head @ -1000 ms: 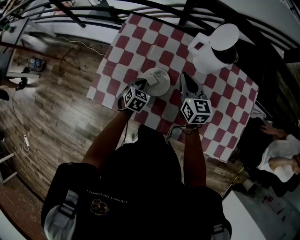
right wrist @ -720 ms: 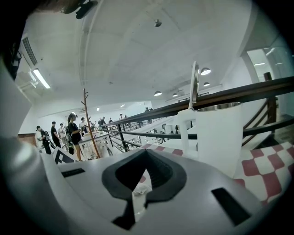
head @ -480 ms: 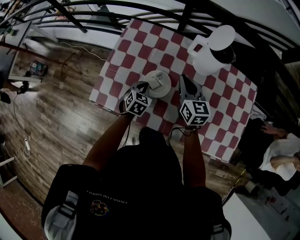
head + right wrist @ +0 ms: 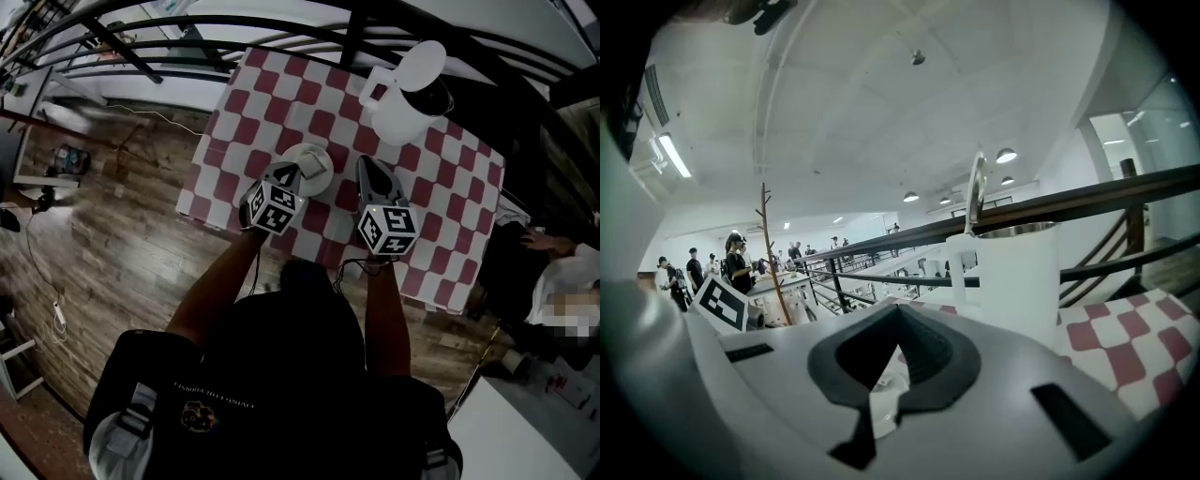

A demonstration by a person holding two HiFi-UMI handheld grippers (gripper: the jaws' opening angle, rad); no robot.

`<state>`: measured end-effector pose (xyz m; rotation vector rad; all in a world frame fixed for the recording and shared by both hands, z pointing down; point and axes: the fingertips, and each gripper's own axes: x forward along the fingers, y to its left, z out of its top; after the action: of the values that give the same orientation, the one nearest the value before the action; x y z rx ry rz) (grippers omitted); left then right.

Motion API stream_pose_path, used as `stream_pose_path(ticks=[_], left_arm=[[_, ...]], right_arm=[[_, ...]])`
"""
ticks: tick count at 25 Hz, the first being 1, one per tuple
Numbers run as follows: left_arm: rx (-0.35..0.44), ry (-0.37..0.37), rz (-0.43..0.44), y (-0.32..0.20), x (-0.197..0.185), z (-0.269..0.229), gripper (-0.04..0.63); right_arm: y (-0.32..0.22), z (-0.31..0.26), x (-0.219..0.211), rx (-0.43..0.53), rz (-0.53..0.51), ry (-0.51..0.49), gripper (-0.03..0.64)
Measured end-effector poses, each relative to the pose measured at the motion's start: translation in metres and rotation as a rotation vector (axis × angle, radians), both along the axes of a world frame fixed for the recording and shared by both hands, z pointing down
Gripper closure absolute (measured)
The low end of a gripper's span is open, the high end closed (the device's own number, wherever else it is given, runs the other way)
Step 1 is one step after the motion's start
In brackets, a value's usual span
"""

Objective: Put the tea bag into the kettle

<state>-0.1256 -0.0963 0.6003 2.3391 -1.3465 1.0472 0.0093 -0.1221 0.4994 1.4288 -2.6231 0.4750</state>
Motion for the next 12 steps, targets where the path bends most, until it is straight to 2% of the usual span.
stream_pose_path(ticks=[12], left_arm=[[0.069,0.038,0.109,-0.02,0.059,-0.038,0.588]], right_arm=[[0.01,-0.007,0.054,0.017,0.118,0.01,0.604]])
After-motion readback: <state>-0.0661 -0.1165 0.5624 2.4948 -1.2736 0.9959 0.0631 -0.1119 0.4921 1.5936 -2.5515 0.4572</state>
